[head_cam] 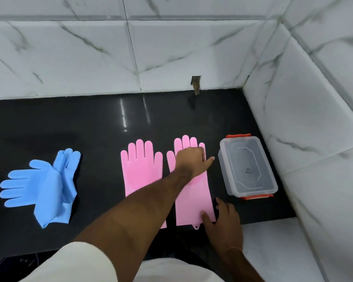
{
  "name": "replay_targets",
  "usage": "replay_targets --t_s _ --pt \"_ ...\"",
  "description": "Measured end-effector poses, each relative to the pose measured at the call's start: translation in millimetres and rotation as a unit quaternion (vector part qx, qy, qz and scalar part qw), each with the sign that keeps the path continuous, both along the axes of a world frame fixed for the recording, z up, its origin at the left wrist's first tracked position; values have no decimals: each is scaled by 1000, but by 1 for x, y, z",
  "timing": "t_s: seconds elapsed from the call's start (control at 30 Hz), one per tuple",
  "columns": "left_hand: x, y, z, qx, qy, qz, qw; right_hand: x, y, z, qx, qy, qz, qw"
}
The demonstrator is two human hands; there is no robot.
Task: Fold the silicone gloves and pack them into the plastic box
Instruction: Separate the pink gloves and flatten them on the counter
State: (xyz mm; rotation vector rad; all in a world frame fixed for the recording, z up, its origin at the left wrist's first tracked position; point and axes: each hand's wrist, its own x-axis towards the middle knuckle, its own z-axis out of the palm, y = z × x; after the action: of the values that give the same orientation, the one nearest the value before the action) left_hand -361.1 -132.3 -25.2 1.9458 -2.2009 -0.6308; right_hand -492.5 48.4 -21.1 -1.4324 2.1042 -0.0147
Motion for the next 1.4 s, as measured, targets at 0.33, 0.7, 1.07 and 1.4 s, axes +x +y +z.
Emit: replay_targets --t_s 0.33,0.7,1.07,1.4 --pt "13 4 -5 32 101 26 994 8 -2 6 -17 -94 -30 995" --pt "158 41 20 31 421 203 884 84 27 20 -321 -119 242 908" --pt "247 86 -15 75 299 314 898 138 36 -1 -301 -21 464 833" --pt "254 87 -20 105 363 360 853 145 36 -14 -324 -6 488 811"
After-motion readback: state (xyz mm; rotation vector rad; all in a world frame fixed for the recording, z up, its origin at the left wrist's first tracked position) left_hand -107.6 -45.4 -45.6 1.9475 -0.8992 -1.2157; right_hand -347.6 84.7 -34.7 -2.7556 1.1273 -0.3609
